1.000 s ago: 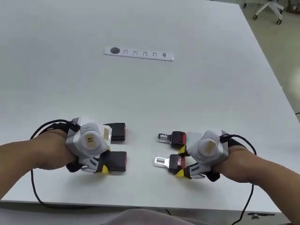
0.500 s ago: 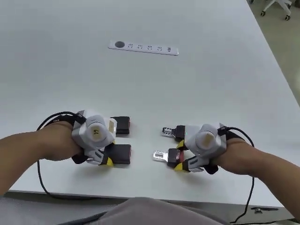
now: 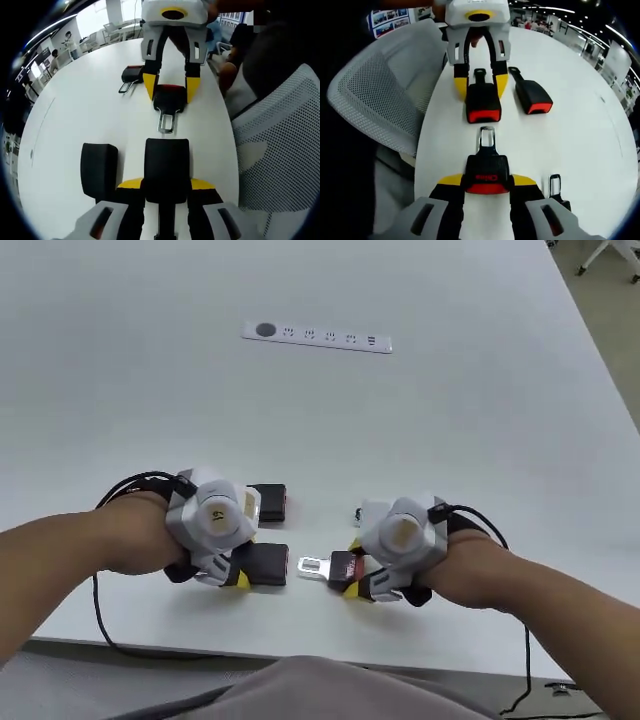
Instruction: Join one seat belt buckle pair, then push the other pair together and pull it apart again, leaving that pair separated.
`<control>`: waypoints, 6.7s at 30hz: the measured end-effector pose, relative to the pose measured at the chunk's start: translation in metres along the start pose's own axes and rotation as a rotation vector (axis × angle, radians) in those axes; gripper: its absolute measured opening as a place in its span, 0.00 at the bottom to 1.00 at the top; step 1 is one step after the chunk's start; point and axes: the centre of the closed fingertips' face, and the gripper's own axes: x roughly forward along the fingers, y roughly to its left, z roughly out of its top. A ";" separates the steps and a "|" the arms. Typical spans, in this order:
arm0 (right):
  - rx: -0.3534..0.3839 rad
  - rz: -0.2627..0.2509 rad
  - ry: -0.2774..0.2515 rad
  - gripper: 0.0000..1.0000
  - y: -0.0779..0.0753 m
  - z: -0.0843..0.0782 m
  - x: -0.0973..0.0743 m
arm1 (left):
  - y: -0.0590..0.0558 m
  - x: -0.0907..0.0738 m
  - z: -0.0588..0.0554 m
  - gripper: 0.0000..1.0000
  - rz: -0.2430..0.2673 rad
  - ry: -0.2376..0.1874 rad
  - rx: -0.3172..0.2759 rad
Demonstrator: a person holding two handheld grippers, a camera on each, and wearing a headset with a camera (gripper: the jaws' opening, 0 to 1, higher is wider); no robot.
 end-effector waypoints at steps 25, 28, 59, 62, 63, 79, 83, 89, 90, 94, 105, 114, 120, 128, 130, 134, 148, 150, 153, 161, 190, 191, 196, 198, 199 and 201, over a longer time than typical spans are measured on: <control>-0.044 -0.005 -0.032 0.31 -0.001 0.024 0.011 | 0.000 -0.001 0.000 0.33 0.001 0.018 0.008; -0.035 -0.001 -0.036 0.31 0.000 0.024 0.011 | 0.000 0.000 0.000 0.33 -0.001 0.022 0.011; -0.064 0.006 0.016 0.30 -0.001 0.039 0.022 | -0.002 0.000 0.000 0.31 -0.010 0.015 0.029; -0.060 0.005 -0.020 0.30 -0.003 0.041 0.024 | -0.001 0.001 0.000 0.31 -0.010 0.010 0.025; -0.059 0.005 -0.019 0.30 -0.003 0.041 0.026 | -0.001 0.002 0.000 0.31 -0.010 0.010 0.024; -0.055 0.010 -0.023 0.31 -0.003 0.039 0.022 | 0.003 0.003 -0.003 0.32 -0.020 -0.002 0.028; -0.052 0.007 -0.024 0.31 -0.001 0.040 0.022 | 0.003 0.003 -0.003 0.32 -0.015 0.001 0.023; -0.041 0.006 -0.041 0.31 -0.002 0.041 0.021 | 0.003 0.003 -0.004 0.32 -0.011 0.004 0.019; -0.042 0.006 -0.041 0.31 -0.001 0.041 0.021 | 0.003 0.003 -0.004 0.32 -0.011 0.005 0.018; -0.041 0.003 -0.043 0.31 -0.001 0.040 0.020 | 0.001 0.000 -0.001 0.32 -0.009 0.000 0.014; -0.022 0.000 -0.052 0.32 -0.001 0.040 0.019 | 0.000 -0.001 -0.001 0.33 -0.004 -0.001 -0.004; 0.008 -0.013 -0.038 0.33 -0.002 0.035 0.020 | 0.002 0.000 -0.003 0.34 0.008 -0.006 -0.031; -0.012 -0.048 -0.041 0.42 -0.007 0.033 0.016 | 0.001 0.001 -0.003 0.35 0.025 -0.020 -0.063; 0.006 -0.063 -0.060 0.45 -0.006 0.038 0.006 | 0.011 -0.019 -0.002 0.46 0.088 -0.037 -0.113; 0.000 -0.069 -0.070 0.45 -0.006 0.040 0.003 | 0.010 -0.026 0.001 0.46 0.089 -0.043 -0.117; -0.006 -0.055 -0.084 0.44 -0.001 0.046 -0.009 | 0.009 -0.039 0.008 0.47 0.085 -0.064 -0.082; 0.051 -0.115 -0.105 0.41 -0.040 0.029 -0.042 | 0.056 -0.056 0.015 0.49 0.142 -0.096 -0.086; 0.061 -0.126 -0.103 0.40 -0.047 0.023 -0.045 | 0.064 -0.055 0.012 0.49 0.143 -0.090 -0.093; 0.075 -0.139 -0.096 0.39 -0.058 0.013 -0.048 | 0.072 -0.054 0.009 0.49 0.152 -0.083 -0.107; 0.106 -0.175 -0.056 0.39 -0.088 -0.023 -0.059 | 0.093 -0.042 -0.005 0.48 0.152 -0.053 -0.114; 0.087 -0.051 0.022 0.32 -0.088 -0.069 -0.039 | 0.090 -0.008 -0.002 0.35 0.028 0.035 -0.024; 0.088 -0.050 0.025 0.32 -0.088 -0.069 -0.040 | 0.090 -0.007 -0.002 0.34 0.023 0.034 -0.017; 0.076 -0.041 0.052 0.32 -0.090 -0.068 -0.041 | 0.087 -0.008 0.000 0.33 0.014 0.046 0.022; 0.072 -0.037 0.063 0.32 -0.090 -0.069 -0.040 | 0.086 -0.008 0.001 0.33 0.014 0.052 0.035; 0.070 -0.037 0.064 0.32 -0.091 -0.069 -0.040 | 0.086 -0.007 0.000 0.33 0.012 0.055 0.041; 0.071 -0.038 0.061 0.32 -0.092 -0.068 -0.038 | 0.086 -0.007 0.001 0.33 0.012 0.062 0.040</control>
